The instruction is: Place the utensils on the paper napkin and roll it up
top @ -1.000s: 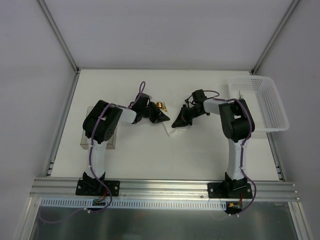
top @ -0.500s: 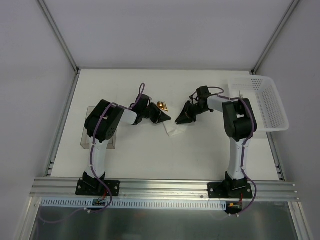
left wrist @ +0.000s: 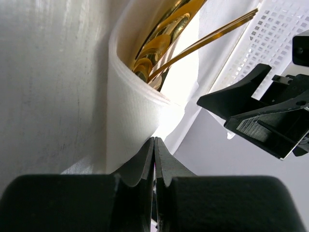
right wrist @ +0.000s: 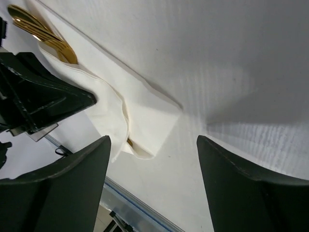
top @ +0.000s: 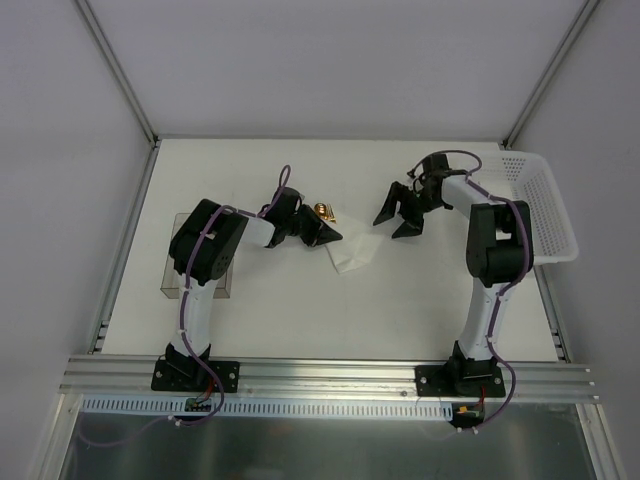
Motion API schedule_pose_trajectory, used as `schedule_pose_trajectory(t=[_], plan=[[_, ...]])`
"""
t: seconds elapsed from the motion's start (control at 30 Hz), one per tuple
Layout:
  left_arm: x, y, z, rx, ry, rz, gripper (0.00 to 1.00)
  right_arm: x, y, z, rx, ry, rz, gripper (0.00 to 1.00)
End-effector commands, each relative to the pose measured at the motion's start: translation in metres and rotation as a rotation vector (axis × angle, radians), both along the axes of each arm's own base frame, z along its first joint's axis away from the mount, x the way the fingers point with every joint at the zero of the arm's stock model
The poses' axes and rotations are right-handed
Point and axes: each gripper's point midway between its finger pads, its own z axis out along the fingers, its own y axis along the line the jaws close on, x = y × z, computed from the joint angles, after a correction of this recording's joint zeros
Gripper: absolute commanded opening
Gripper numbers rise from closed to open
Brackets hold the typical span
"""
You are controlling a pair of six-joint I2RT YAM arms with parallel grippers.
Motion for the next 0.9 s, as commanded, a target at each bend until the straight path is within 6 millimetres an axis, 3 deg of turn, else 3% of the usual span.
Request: schedule_pose_trajectory(t=[0.0,0.13,0.4,0.63,0.87], plan=[[-0.016,0.017,-0.045,0.126,0.102,0.007,0.00,-0.011,-0.013,0.002,-0.061,0.029,0.051,0.77],[-0.014,0.017,-0.043,0.123,0.097,0.006,0.00,-0.017,-0.007,-0.014,-0.010,0.099,0.049,0.80],[-0.016,0.017,-0.046,0.126,0.105,-0.001,0.00,-0.010,0.019,-0.027,0.155,0.128,0.043,0.79],[-0.015,0.016,-0.048,0.123,0.115,0.001,0.00,-0.037,0.039,-0.036,0.233,0.171,0.093,0.79],[-0.015,0.016,-0.049,0.125,0.116,0.002,0.00,-0.040,0.052,-0.012,0.361,0.091,0.104,0.78]])
